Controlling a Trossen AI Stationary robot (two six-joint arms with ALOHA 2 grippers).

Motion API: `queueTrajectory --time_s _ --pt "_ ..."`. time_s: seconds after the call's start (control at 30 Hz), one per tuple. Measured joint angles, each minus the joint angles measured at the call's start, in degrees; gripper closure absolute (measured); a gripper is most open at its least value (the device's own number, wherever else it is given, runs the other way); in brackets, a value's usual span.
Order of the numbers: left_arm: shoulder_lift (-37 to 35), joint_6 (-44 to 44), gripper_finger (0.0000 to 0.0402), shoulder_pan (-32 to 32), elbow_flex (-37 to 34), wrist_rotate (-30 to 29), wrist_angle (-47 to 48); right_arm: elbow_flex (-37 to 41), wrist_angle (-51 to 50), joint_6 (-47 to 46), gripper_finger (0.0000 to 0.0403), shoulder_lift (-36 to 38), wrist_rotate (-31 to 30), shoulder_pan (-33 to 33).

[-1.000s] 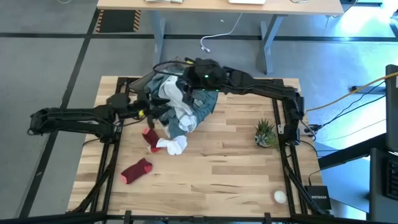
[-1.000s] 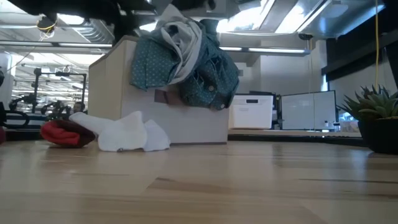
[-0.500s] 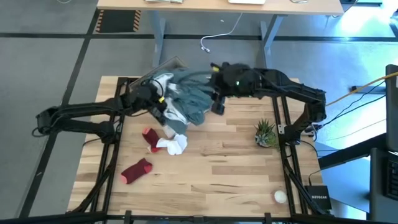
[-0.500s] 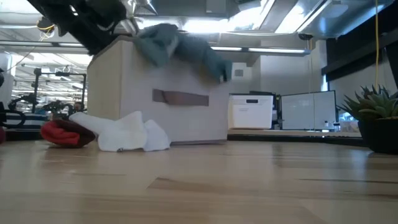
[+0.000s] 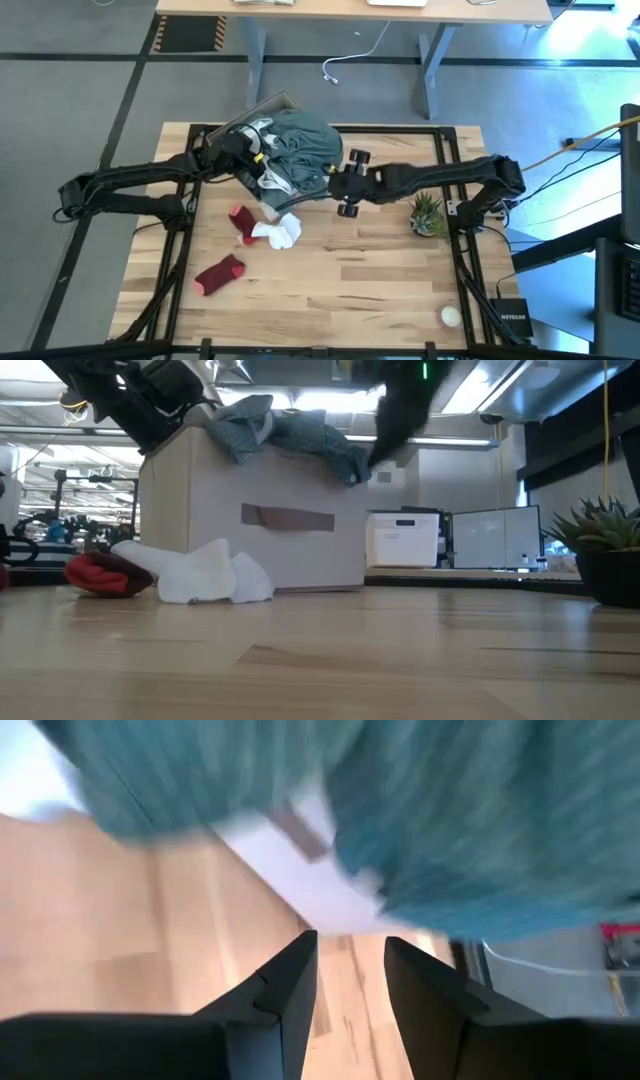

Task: Sort clothes
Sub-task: Put the green patterned shirt into the laundry organizer

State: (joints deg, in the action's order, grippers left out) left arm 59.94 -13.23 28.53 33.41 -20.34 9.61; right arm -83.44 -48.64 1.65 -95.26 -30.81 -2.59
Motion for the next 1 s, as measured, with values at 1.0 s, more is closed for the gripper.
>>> queueTrajectory --time_s 1.0 --pt "-16.64 -1.28 0.0231 -16.3 5.22 28.73 -10.2 2.52 53.46 3.68 0.0269 -10.25 11.39 15.57"
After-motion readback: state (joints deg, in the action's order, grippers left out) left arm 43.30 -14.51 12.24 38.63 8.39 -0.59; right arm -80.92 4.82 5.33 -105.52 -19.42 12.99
